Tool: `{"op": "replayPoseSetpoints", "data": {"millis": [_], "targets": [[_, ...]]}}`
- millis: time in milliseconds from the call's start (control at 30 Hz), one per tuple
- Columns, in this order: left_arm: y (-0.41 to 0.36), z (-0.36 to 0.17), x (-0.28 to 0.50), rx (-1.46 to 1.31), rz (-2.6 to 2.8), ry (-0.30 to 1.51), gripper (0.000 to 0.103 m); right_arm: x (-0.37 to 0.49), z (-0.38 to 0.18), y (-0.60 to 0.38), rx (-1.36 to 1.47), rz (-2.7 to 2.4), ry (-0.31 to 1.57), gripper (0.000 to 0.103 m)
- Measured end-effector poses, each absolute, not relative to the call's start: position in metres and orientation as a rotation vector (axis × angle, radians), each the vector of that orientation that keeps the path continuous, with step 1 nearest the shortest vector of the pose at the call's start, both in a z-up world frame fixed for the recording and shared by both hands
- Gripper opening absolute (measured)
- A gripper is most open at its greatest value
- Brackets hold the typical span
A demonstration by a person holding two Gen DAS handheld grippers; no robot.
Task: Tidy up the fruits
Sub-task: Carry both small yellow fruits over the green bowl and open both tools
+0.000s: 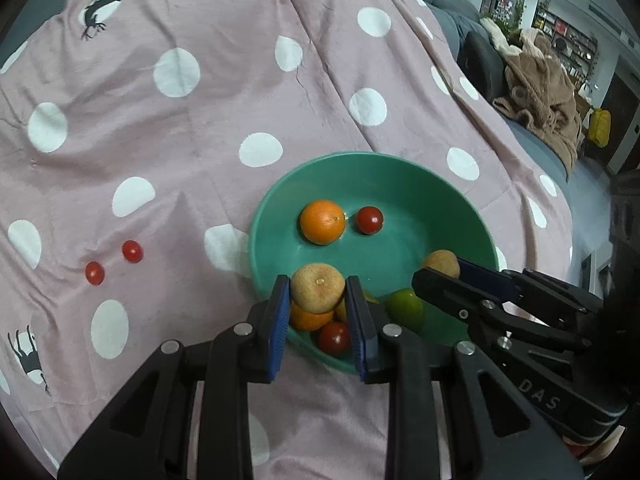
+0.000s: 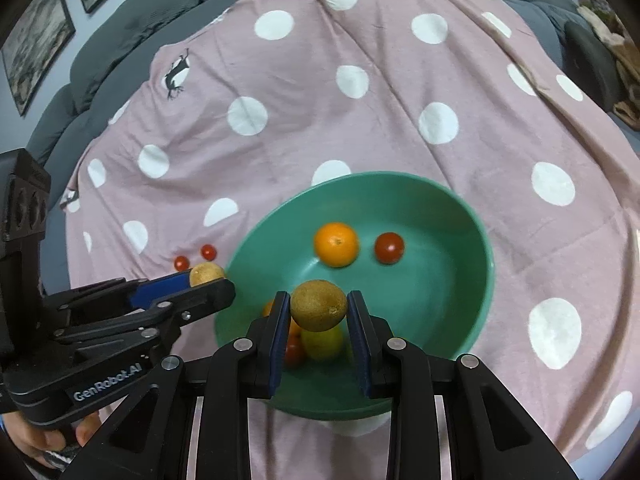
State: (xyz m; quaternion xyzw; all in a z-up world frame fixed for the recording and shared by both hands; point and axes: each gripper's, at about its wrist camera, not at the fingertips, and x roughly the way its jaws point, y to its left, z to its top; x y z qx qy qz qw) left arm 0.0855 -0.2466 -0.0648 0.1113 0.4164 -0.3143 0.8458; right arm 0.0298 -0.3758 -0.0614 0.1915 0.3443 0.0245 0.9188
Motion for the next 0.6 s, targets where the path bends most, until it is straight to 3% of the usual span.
{"op": "replayPoseSetpoints", "data": {"millis": [267, 400, 533, 600], "targets": [[-0.255, -0.079, 0.090, 0.270, -0.636, 0.901, 0.027, 0.036, -0.068, -0.379, 0.383, 0.028, 0.734, 0.031], [-0.253, -0.079, 0.088, 0.268, -0.625, 0.890, 0.046, 0.036, -0.069, -0.380, 0.376, 0.003, 0.748, 0.034], [-0.240, -0.073, 0.090, 0.219, -0.617, 0.882, 0.054, 0.033, -0.066, -0.385, 0.391, -0.011, 0.738, 0.038], [-0.228, -0.069, 0.089, 0.189, -0.602, 0.873, 0.066, 0.030, -0.064, -0.389, 0.418, -0.010, 0.724, 0.038]]}}
